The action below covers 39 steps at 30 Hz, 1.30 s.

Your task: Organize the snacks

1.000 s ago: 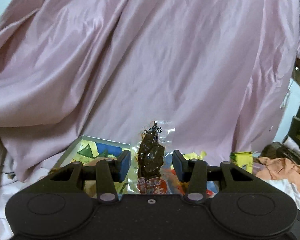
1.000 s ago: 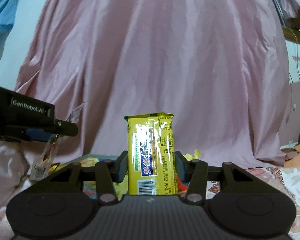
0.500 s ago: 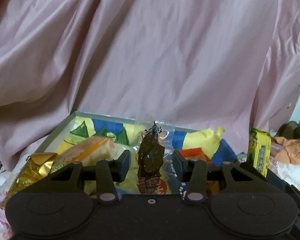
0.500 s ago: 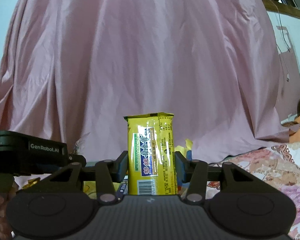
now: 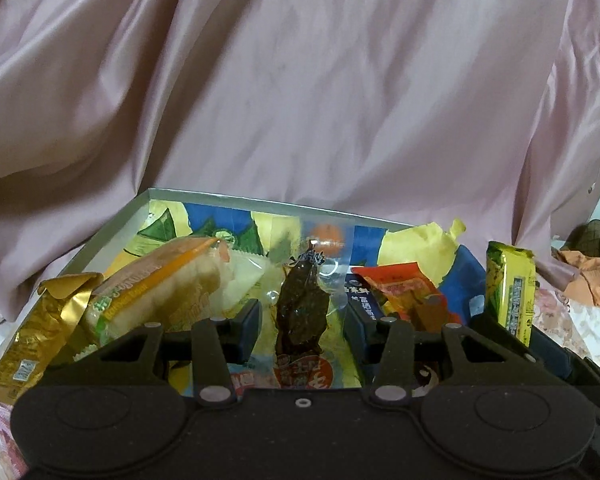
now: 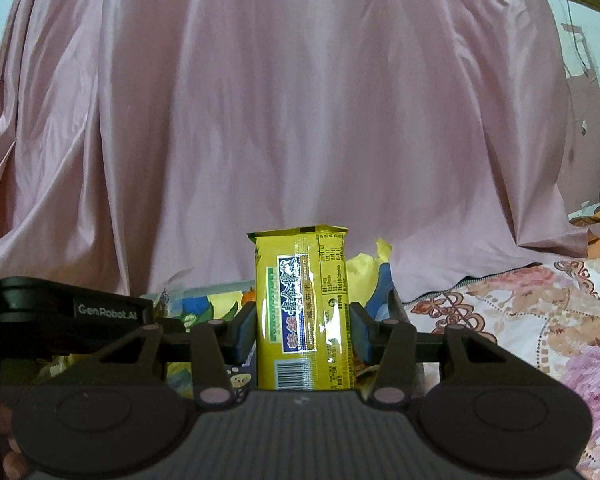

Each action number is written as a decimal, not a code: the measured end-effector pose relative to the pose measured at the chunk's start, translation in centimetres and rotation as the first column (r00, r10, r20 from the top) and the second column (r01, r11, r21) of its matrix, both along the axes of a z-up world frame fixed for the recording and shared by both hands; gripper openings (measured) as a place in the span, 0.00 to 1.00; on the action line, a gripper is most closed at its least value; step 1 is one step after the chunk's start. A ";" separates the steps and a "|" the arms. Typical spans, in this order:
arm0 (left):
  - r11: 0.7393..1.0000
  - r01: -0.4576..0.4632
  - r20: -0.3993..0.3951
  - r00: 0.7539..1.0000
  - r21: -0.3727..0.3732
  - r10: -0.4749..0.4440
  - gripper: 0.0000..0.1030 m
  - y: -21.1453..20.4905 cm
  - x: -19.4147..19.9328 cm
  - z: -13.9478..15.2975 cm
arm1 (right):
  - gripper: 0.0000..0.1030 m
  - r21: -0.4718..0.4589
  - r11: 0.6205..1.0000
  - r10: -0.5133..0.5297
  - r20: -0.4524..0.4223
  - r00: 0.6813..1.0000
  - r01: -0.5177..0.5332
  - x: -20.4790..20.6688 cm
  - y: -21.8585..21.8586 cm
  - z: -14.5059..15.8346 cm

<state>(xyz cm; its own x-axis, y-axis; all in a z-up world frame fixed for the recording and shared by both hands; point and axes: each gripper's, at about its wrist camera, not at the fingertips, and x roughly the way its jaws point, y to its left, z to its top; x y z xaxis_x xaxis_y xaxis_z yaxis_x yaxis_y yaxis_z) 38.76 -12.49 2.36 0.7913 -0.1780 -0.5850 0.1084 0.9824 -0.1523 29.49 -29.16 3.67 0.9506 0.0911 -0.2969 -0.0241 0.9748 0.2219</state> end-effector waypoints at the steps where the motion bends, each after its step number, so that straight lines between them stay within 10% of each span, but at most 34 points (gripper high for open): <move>1: 1.000 0.001 -0.004 1.000 -0.003 -0.001 0.47 0.0 0.1 0.0 | 0.52 -0.002 1.000 0.001 -0.005 1.000 -0.001 0.1 0.0 -0.1; 6: 0.999 -0.014 -0.002 1.000 -0.044 0.014 0.79 0.3 -0.2 0.1 | 0.54 -0.012 1.000 0.012 -0.024 1.000 -0.012 0.4 0.1 -0.2; 14: 0.996 -0.033 0.079 0.996 -0.083 0.039 0.94 1.1 -2.9 2.3 | 0.70 -0.040 0.999 -0.012 0.001 1.000 0.012 -0.3 0.3 0.4; 28: 0.995 -0.076 0.273 0.958 -0.061 0.090 0.99 3.9 -12.5 10.2 | 1.00 -0.055 0.997 -0.052 0.162 0.985 0.062 -7.2 0.2 5.8; 39: 0.995 -0.100 0.339 0.936 -0.016 0.100 0.99 5.9 -20.8 12.6 | 1.00 -0.106 0.994 -0.008 0.245 0.969 0.035 -14.5 1.2 8.4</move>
<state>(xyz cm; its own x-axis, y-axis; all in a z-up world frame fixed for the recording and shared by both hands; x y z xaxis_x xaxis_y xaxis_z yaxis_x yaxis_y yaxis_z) 17.94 -6.56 14.92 0.9562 -0.0873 -0.2793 0.0546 0.9910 -0.1226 14.95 -27.96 12.12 0.9968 0.0496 -0.0628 -0.0428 0.9935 0.1050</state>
